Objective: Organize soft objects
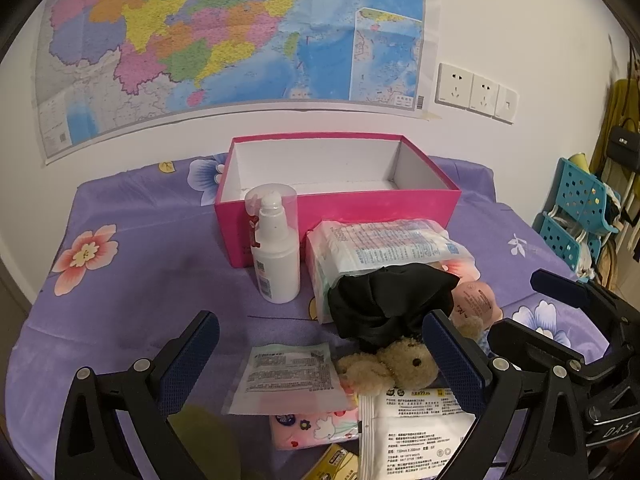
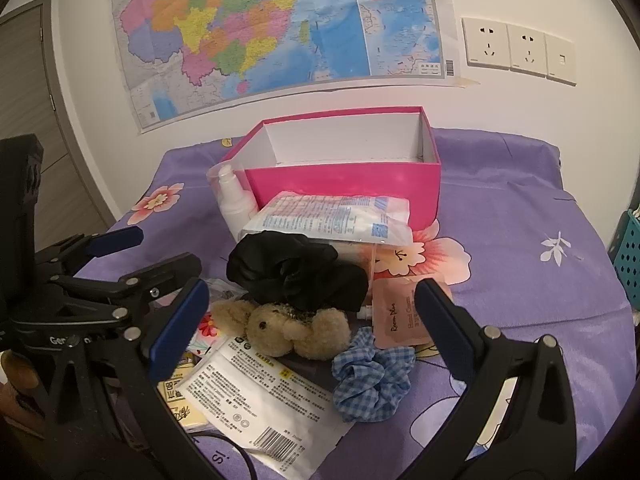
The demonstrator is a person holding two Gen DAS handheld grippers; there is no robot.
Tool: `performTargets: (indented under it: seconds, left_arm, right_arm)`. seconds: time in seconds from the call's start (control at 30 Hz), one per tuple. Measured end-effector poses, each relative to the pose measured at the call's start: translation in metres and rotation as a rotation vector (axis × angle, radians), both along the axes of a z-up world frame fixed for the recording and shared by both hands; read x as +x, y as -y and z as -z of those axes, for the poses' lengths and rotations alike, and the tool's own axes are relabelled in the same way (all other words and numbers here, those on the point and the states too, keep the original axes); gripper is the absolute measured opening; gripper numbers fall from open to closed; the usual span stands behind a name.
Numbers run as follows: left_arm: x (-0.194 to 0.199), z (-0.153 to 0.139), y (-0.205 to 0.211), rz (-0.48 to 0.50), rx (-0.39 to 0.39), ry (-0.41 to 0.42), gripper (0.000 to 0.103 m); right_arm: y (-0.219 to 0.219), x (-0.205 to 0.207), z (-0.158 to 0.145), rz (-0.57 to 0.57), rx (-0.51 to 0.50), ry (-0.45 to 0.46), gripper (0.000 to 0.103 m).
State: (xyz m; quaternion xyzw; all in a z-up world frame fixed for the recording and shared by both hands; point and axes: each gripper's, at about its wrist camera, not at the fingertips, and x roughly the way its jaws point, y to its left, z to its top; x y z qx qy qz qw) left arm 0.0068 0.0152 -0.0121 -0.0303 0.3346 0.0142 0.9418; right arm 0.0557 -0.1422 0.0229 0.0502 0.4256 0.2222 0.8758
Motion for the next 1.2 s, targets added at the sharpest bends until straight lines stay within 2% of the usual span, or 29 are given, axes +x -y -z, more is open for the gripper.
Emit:
performTargets:
  seconds: [0.3, 0.4, 0.53, 0.67, 0.93, 1.07, 1.13, 1.2]
  left_arm:
    - [0.009, -0.002, -0.004, 0.039, -0.028, -0.020, 0.103]
    - [0.016, -0.005, -0.008, 0.071, -0.055, -0.035, 0.103]
    - [0.030, -0.009, -0.010, 0.117, -0.069, -0.055, 0.101]
    - [0.047, -0.006, -0.011, 0.165, -0.096, -0.109, 0.093]
    - [0.076, 0.011, -0.011, 0.253, -0.191, -0.229, 0.072]
    - [0.085, 0.016, -0.008, 0.301, -0.235, -0.259, 0.070]
    - [0.089, 0.016, -0.006, 0.319, -0.238, -0.266, 0.069]
    - [0.094, 0.015, -0.005, 0.325, -0.242, -0.269, 0.069]
  right_arm:
    - [0.004, 0.013, 0.002, -0.013, 0.007, -0.014, 0.102]
    - [0.009, 0.029, 0.008, -0.014, 0.021, -0.049, 0.096]
    - [0.018, 0.054, 0.020, -0.006, 0.058, -0.102, 0.093]
    - [0.026, 0.077, 0.035, 0.011, 0.096, -0.169, 0.088]
    - [0.036, 0.103, 0.062, 0.034, 0.180, -0.286, 0.088]
    - [0.035, 0.110, 0.068, 0.012, 0.217, -0.306, 0.088]
    - [0.034, 0.111, 0.069, -0.007, 0.221, -0.300, 0.080]
    - [0.032, 0.112, 0.070, -0.017, 0.208, -0.297, 0.060]
